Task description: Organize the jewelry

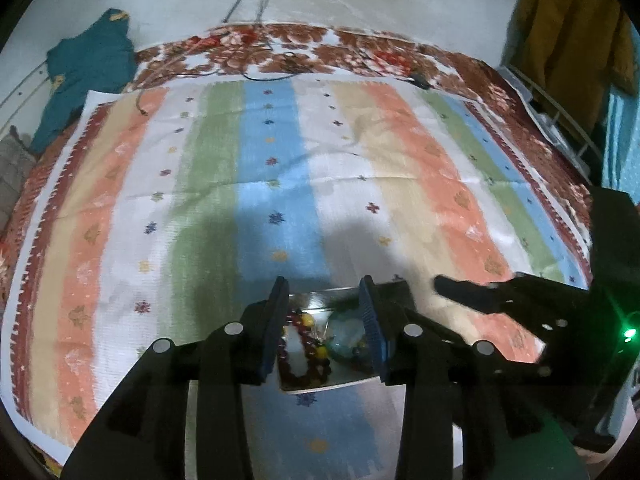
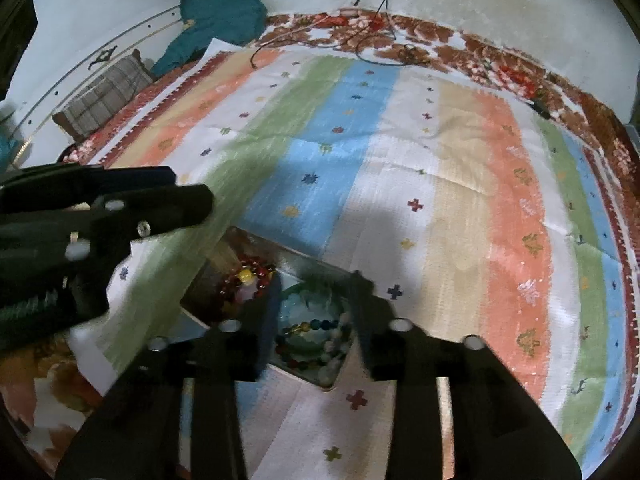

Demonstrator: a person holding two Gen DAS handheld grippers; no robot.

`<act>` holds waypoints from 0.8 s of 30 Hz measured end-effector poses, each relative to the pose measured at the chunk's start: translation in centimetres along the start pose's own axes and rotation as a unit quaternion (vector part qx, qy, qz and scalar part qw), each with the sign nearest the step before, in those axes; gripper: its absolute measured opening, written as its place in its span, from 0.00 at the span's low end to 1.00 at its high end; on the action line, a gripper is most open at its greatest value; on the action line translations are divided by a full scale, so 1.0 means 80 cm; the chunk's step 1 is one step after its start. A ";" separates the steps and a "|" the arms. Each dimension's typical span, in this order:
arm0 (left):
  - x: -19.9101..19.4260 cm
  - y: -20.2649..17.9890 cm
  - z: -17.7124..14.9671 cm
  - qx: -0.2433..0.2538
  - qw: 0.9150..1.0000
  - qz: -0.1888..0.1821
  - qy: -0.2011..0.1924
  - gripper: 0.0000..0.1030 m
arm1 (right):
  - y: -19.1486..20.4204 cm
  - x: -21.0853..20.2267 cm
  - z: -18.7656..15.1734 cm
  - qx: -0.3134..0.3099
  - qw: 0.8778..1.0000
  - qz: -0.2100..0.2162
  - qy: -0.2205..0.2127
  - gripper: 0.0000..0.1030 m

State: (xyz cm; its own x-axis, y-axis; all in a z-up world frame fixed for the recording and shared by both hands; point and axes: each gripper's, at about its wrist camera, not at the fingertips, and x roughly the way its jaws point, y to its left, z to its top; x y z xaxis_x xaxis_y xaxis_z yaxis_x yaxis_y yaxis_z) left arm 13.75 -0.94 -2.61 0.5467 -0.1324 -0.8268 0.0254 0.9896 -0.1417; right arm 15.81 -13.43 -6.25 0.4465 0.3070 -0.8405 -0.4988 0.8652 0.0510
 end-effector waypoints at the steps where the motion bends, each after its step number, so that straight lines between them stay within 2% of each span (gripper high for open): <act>1: -0.001 0.003 -0.001 -0.005 1.000 -0.001 0.001 0.35 | -0.002 -0.002 -0.002 0.003 1.000 0.001 0.000 0.40; 11: -0.025 0.016 -0.026 -0.008 1.000 -0.006 -0.010 0.50 | -0.009 -0.027 -0.021 0.007 1.000 -0.004 -0.009 0.57; 14: -0.035 0.015 -0.035 -0.003 1.000 -0.006 -0.023 0.59 | -0.010 -0.037 -0.026 0.011 1.000 -0.003 -0.017 0.64; 16: -0.042 0.013 -0.040 0.003 0.999 0.002 -0.037 0.69 | -0.012 -0.044 -0.030 0.018 1.000 0.000 -0.025 0.70; 19: -0.053 0.005 -0.048 0.022 0.998 0.012 -0.063 0.76 | -0.017 -0.054 -0.034 0.027 0.999 0.001 -0.039 0.75; 24: -0.061 -0.001 -0.057 0.039 0.996 0.023 -0.081 0.85 | -0.023 -0.064 -0.040 0.032 0.998 0.000 -0.051 0.81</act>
State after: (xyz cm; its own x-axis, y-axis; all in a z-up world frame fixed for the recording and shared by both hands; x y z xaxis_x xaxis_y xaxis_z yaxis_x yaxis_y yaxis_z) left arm 7.27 -0.65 -1.06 0.6761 -0.0828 -0.7322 0.0584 0.9966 -0.0587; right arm 12.01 -17.85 -3.77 0.5223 0.3427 -0.7809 -0.4522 0.8877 0.0872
